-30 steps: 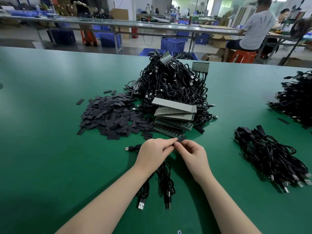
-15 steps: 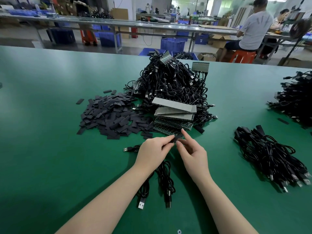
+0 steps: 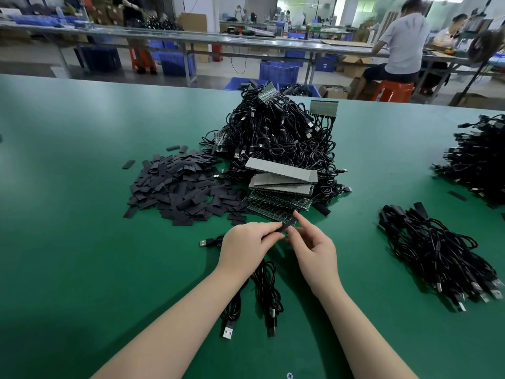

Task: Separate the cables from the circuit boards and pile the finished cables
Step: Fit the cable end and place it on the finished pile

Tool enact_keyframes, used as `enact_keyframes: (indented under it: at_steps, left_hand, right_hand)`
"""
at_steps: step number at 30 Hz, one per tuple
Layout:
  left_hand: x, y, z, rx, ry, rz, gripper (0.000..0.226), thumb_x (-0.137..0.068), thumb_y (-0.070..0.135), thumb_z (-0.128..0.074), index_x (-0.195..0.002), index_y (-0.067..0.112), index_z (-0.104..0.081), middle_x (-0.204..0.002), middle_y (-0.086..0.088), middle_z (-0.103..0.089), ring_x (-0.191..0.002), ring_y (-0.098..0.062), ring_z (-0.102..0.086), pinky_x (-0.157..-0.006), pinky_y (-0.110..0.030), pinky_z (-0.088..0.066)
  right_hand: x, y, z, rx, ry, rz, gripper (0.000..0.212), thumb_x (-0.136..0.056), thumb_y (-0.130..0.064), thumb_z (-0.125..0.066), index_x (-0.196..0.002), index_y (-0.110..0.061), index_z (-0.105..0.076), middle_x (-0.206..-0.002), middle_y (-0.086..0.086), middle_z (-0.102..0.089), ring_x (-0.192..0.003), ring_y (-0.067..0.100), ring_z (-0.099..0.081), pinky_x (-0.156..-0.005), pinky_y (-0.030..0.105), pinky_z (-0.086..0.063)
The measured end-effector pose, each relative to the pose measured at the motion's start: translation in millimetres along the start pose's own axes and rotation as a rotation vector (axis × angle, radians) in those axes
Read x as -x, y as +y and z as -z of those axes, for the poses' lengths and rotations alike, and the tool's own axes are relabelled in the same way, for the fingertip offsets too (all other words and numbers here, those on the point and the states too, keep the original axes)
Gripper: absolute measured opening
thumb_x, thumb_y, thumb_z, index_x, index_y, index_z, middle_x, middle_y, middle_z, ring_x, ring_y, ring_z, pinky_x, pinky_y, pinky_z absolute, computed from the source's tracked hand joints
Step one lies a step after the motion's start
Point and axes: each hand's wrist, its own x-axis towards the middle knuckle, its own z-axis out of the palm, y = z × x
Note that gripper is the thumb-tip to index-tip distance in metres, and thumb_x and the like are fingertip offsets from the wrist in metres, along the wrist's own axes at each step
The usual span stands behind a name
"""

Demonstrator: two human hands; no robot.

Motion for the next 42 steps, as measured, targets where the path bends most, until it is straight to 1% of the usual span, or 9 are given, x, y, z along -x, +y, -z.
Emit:
enact_keyframes:
  at_steps: [6, 12, 16, 20, 23, 28, 34, 38, 42]
  left_hand:
    - [-0.4, -1.3, -1.9, 0.009, -0.047, -0.062, 0.03, -0.092, 0.028, -0.063, -0.121, 0.029, -0.068, -0.113, 0.009, -0.071, -0.101, -0.006, -0.063, -0.087, -0.019, -0.047]
    - [0.4, 0.4, -2.4, -0.012, 0.009, -0.076, 0.027, -0.093, 0.025, -0.063, -0.119, 0.026, -0.07, -0.106, 0.006, -0.073, -0.091, -0.009, -0.065, -0.082, -0.026, -0.051]
    - [-0.4, -0.5, -2.4, -0.007, 0.014, -0.064, 0.025, -0.093, 0.027, -0.064, -0.117, 0.026, -0.071, -0.103, 0.006, -0.074, -0.088, -0.008, -0.066, -0.079, -0.022, -0.049]
    - [0.1, -2.2, -2.1, 0.01, 0.014, -0.056, 0.026, -0.092, 0.027, -0.065, -0.117, 0.026, -0.071, -0.104, 0.004, -0.074, -0.091, -0.011, -0.067, -0.081, -0.028, -0.052]
    - [0.0, -2.6, -1.7, 0.025, 0.024, -0.04, 0.025, -0.092, 0.027, -0.065, -0.116, 0.027, -0.071, -0.105, 0.006, -0.074, -0.092, -0.009, -0.067, -0.081, -0.025, -0.052]
    - [0.5, -0.8, -1.9, 0.02, 0.027, -0.042, 0.024, -0.092, 0.029, -0.065, -0.115, 0.031, -0.072, -0.104, 0.008, -0.074, -0.089, -0.008, -0.067, -0.078, -0.024, -0.052]
    - [0.2, 0.9, -0.9, 0.033, 0.047, -0.047, 0.023, -0.092, 0.029, -0.065, -0.114, 0.032, -0.072, -0.103, 0.01, -0.074, -0.089, -0.008, -0.067, -0.079, -0.028, -0.052]
    - [1.0, 2.6, 0.4, 0.013, 0.078, -0.085, 0.023, -0.091, 0.025, -0.065, -0.112, 0.031, -0.073, -0.102, 0.01, -0.074, -0.085, -0.011, -0.067, -0.078, -0.029, -0.051]
    - [1.9, 5.0, 2.7, 0.033, 0.062, -0.094, 0.028, -0.088, 0.014, -0.064, -0.108, 0.03, -0.075, -0.101, 0.013, -0.074, -0.089, -0.008, -0.068, -0.081, -0.033, -0.052]
  right_hand:
    - [-1.4, 3.6, 0.5, 0.003, 0.018, -0.008, 0.042, -0.095, -0.022, -0.065, -0.119, -0.055, -0.057, -0.086, -0.01, -0.075, -0.075, 0.007, -0.065, -0.069, 0.01, -0.048]
    - [-1.4, 3.5, 0.4, -0.006, 0.039, -0.011, 0.044, -0.096, -0.02, -0.065, -0.117, -0.058, -0.055, -0.091, -0.01, -0.075, -0.09, 0.016, -0.07, -0.081, 0.02, -0.055]
    - [-2.0, 5.4, 0.4, 0.0, 0.028, -0.008, 0.045, -0.096, -0.019, -0.063, -0.117, -0.058, -0.053, -0.092, -0.008, -0.076, -0.09, 0.025, -0.068, -0.078, 0.023, -0.055]
    - [-3.5, 7.9, 1.0, 0.022, 0.016, -0.008, 0.042, -0.096, -0.019, -0.062, -0.124, -0.05, -0.058, -0.086, -0.009, -0.075, -0.083, 0.024, -0.068, -0.068, 0.015, -0.049]
    - [-4.1, 8.2, 1.3, 0.005, 0.016, -0.022, 0.04, -0.097, -0.019, -0.061, -0.12, -0.052, -0.058, -0.087, -0.008, -0.075, -0.085, 0.03, -0.067, -0.071, 0.023, -0.052]
    - [-4.6, 8.4, 0.0, 0.016, 0.016, -0.024, 0.045, -0.096, -0.019, -0.063, -0.134, -0.041, -0.055, -0.089, -0.016, -0.075, -0.083, 0.012, -0.069, -0.075, 0.017, -0.052]
    - [-3.8, 7.0, -0.9, 0.048, 0.015, -0.034, 0.045, -0.095, -0.022, -0.065, -0.137, -0.037, -0.055, -0.087, -0.017, -0.074, -0.079, 0.013, -0.067, -0.07, 0.013, -0.049]
    - [-2.9, 1.4, -1.8, -0.01, -0.014, -0.061, 0.013, -0.094, -0.025, -0.067, -0.096, -0.037, -0.072, -0.086, -0.013, -0.076, -0.082, 0.001, -0.069, -0.077, 0.019, -0.052]
    - [-1.2, 1.1, -0.2, 0.034, -0.053, -0.015, 0.028, -0.092, -0.032, -0.07, -0.072, -0.013, -0.068, -0.058, -0.001, -0.056, -0.057, 0.007, -0.044, -0.054, 0.023, -0.035]
